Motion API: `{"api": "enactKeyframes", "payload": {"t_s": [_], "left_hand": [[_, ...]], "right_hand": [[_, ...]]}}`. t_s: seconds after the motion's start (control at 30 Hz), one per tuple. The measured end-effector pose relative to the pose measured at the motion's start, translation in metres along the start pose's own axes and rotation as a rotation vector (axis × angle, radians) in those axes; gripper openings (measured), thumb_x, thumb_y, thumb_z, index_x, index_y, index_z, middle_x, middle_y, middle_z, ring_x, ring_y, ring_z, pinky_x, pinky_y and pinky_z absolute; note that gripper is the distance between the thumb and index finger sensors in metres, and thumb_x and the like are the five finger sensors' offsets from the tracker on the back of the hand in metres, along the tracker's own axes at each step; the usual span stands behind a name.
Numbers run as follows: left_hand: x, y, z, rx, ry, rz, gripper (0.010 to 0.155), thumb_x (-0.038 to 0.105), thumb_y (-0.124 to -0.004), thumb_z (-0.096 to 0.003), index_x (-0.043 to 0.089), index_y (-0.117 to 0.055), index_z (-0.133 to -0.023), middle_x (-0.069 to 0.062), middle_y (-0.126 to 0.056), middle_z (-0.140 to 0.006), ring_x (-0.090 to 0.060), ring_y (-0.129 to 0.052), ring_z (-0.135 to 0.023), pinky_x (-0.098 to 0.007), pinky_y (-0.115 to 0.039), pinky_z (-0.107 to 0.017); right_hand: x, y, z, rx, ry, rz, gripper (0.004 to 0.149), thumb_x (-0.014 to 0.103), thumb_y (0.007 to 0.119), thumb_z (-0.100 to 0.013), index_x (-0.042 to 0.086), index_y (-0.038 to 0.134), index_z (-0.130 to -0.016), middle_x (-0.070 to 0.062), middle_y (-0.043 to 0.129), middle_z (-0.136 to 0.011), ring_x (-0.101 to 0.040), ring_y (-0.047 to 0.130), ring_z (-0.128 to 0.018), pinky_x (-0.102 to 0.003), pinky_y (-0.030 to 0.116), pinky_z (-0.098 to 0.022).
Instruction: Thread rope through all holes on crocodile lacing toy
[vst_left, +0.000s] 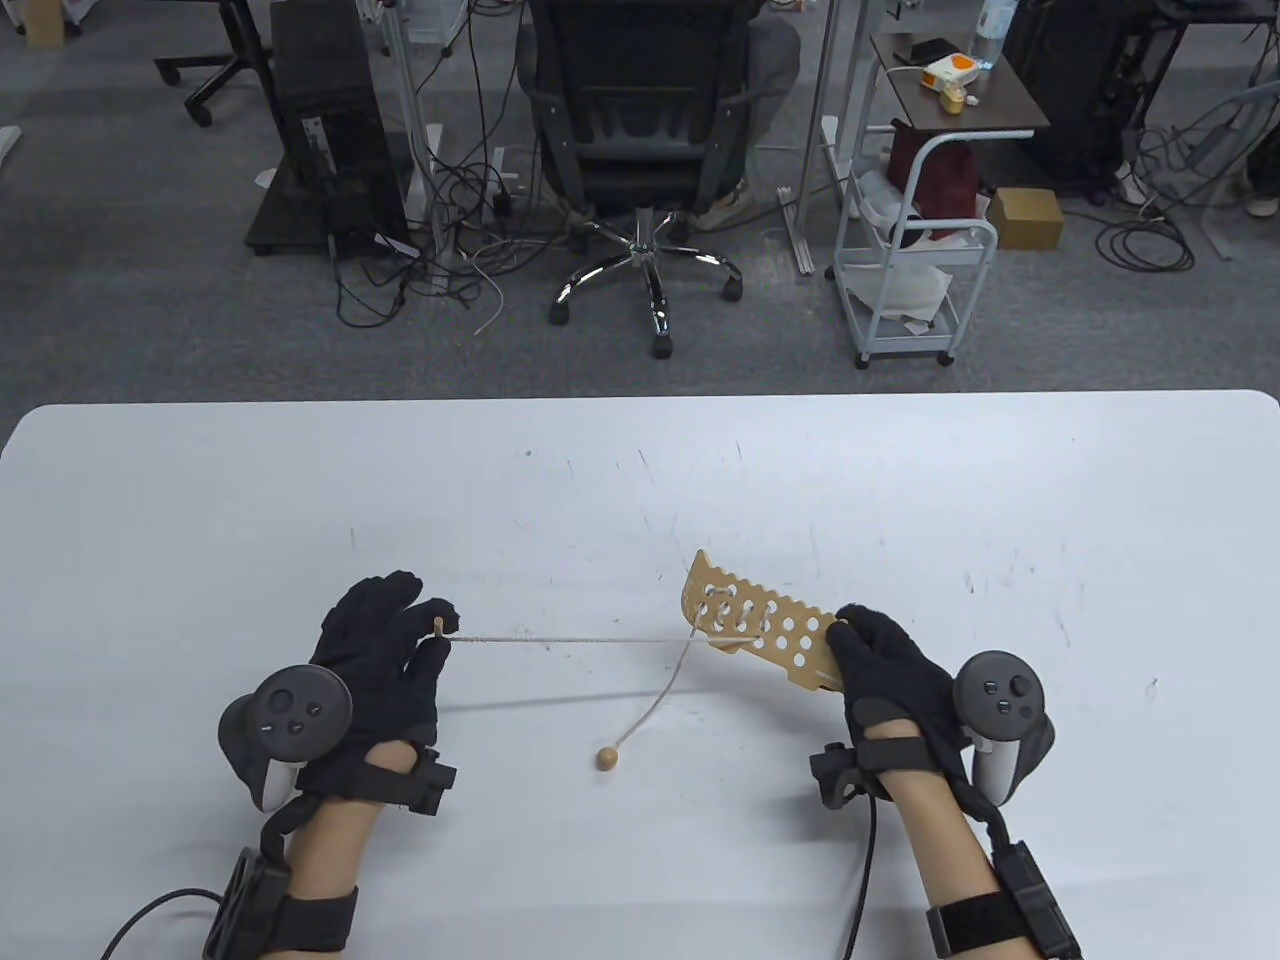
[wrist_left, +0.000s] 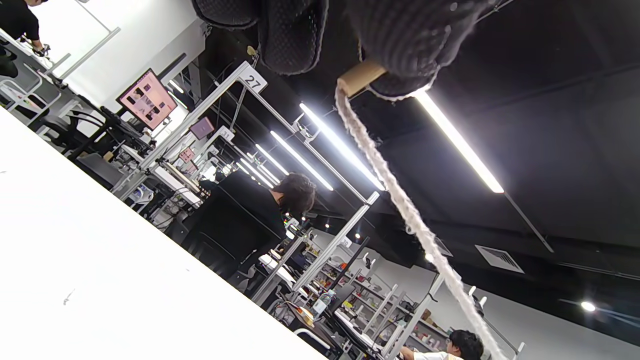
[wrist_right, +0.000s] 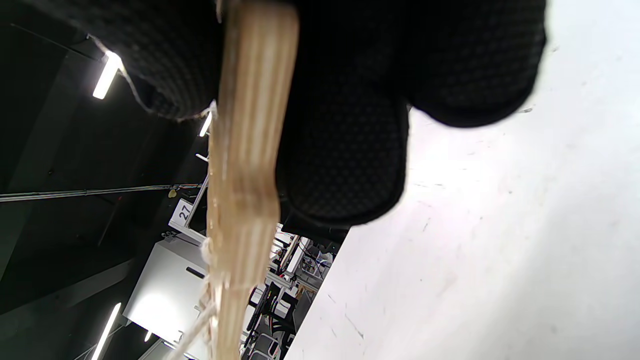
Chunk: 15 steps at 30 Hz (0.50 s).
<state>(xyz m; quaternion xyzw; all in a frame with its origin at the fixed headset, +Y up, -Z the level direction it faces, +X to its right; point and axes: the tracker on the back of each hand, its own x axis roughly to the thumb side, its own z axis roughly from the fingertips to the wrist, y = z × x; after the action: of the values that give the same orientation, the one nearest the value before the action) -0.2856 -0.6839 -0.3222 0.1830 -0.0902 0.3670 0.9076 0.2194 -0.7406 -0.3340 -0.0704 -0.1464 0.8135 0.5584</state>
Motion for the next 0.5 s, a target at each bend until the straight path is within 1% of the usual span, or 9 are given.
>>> {"api": "enactKeyframes", "payload": {"t_s": [0.07,0.1,0.13,0.17,0.2,0.3,0.43,0.5], "left_hand": [[0.003,-0.001,0.0,-0.007,-0.009,0.008,0.048,0.039,-0.077,-0.0418,0.045,-0.079,-0.089,-0.004,-0.076,-0.106,-0.036,-0.055,-0.108,-0.062,-0.035,-0.078],[0.004,-0.001,0.0,-0.011,-0.015,0.012,0.047,0.039,-0.078,-0.0416,0.045,-0.08,-0.089,-0.003,-0.084,-0.101,-0.035,-0.064,-0.105,-0.063,-0.037,-0.078],[0.005,-0.002,0.0,-0.015,-0.02,0.016,0.047,0.039,-0.078,-0.0413,0.044,-0.08,-0.088,0.0,-0.093,-0.093,-0.033,-0.075,-0.1,-0.062,-0.041,-0.078],[0.007,-0.003,0.0,-0.029,-0.029,0.021,0.047,0.039,-0.079,-0.0411,0.043,-0.081,-0.088,0.001,-0.098,-0.086,-0.031,-0.082,-0.095,-0.062,-0.046,-0.077],[0.008,-0.005,0.0,-0.038,-0.038,0.025,0.047,0.039,-0.079,-0.0411,0.042,-0.081,-0.088,0.002,-0.1,-0.083,-0.03,-0.087,-0.091,-0.061,-0.049,-0.077],[0.016,-0.009,0.001,-0.059,-0.069,0.014,0.047,0.037,-0.08,-0.0411,0.04,-0.081,-0.088,0.003,-0.1,-0.081,-0.029,-0.091,-0.086,-0.06,-0.054,-0.076],[0.025,-0.012,0.003,-0.078,-0.104,-0.019,0.051,0.032,-0.08,-0.0417,0.038,-0.079,-0.093,0.002,-0.096,-0.081,-0.029,-0.09,-0.084,-0.058,-0.058,-0.075],[0.031,-0.015,0.004,-0.092,-0.127,-0.037,0.053,0.031,-0.081,-0.0418,0.036,-0.079,-0.094,0.002,-0.097,-0.08,-0.029,-0.091,-0.082,-0.058,-0.059,-0.074]], "right_hand": [[0.003,0.001,0.002,0.003,-0.017,-0.001,0.046,0.039,0.085,-0.046,0.011,0.082,-0.083,-0.004,0.106,-0.059,-0.023,0.111,-0.041,-0.043,0.086,-0.034],[0.004,0.002,0.002,0.006,-0.025,-0.001,0.046,0.039,0.085,-0.046,0.011,0.082,-0.083,-0.004,0.106,-0.059,-0.024,0.111,-0.041,-0.043,0.086,-0.034],[0.006,0.003,0.003,0.009,-0.034,0.0,0.046,0.039,0.085,-0.046,0.011,0.082,-0.083,-0.005,0.105,-0.059,-0.024,0.11,-0.041,-0.043,0.086,-0.034],[0.007,0.004,0.004,0.012,-0.04,0.001,0.046,0.039,0.085,-0.046,0.011,0.082,-0.083,-0.004,0.106,-0.059,-0.023,0.111,-0.041,-0.043,0.086,-0.034],[0.008,0.005,0.004,0.015,-0.045,0.002,0.046,0.039,0.085,-0.046,0.011,0.082,-0.083,-0.004,0.106,-0.059,-0.023,0.111,-0.041,-0.043,0.086,-0.034],[0.01,0.008,0.006,0.029,-0.061,0.004,0.046,0.039,0.085,-0.046,0.011,0.082,-0.083,-0.005,0.106,-0.059,-0.023,0.111,-0.041,-0.043,0.086,-0.033],[0.015,0.012,0.01,0.046,-0.085,0.007,0.046,0.039,0.085,-0.046,0.011,0.082,-0.083,-0.004,0.106,-0.059,-0.023,0.111,-0.041,-0.043,0.087,-0.033],[0.017,0.015,0.012,0.057,-0.1,0.009,0.046,0.039,0.085,-0.046,0.011,0.082,-0.083,-0.004,0.106,-0.059,-0.023,0.111,-0.041,-0.043,0.087,-0.033]]}}
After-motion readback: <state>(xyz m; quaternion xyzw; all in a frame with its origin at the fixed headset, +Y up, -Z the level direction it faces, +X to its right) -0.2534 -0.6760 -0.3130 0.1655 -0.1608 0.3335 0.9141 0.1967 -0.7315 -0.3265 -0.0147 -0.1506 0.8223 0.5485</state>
